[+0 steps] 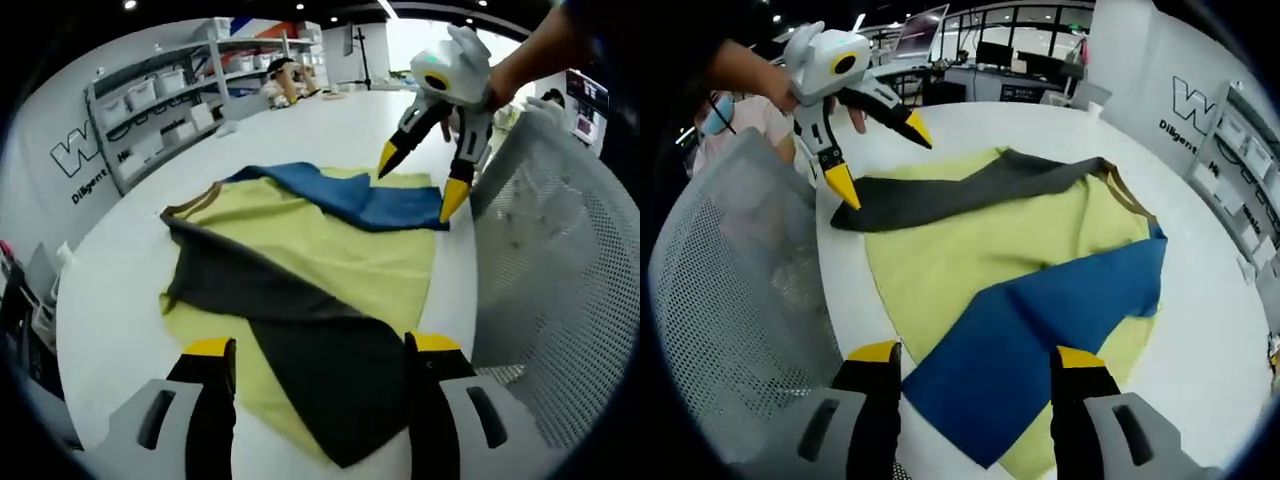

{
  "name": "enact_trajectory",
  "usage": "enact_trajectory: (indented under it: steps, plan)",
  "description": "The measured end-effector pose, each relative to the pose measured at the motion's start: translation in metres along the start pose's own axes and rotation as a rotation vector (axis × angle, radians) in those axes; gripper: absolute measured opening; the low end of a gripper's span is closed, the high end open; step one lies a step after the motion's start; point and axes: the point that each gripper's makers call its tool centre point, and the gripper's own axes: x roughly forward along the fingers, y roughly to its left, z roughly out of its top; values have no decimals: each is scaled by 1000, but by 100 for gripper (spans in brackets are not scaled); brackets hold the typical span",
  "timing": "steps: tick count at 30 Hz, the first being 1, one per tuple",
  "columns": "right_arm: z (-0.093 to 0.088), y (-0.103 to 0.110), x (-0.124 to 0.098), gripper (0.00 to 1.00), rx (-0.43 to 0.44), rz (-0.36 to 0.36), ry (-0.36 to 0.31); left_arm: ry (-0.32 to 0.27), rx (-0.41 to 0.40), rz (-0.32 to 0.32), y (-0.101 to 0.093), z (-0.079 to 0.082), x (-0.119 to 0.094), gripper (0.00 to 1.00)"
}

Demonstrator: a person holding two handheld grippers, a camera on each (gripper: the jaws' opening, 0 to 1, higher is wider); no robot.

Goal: Fold the garment on the visible template until the final outline fits inside the template.

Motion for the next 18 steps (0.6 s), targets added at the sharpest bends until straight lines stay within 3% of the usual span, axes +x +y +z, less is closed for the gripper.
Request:
enact_trajectory:
  steps: [6,18]
  plan:
    - [-6,11,2,49,-1,40,20,35,38,-53,-14,-8,0,61]
    - [-16,13,-1,40,-17,63,68,85,59,-131,-30,-20,-3,48]
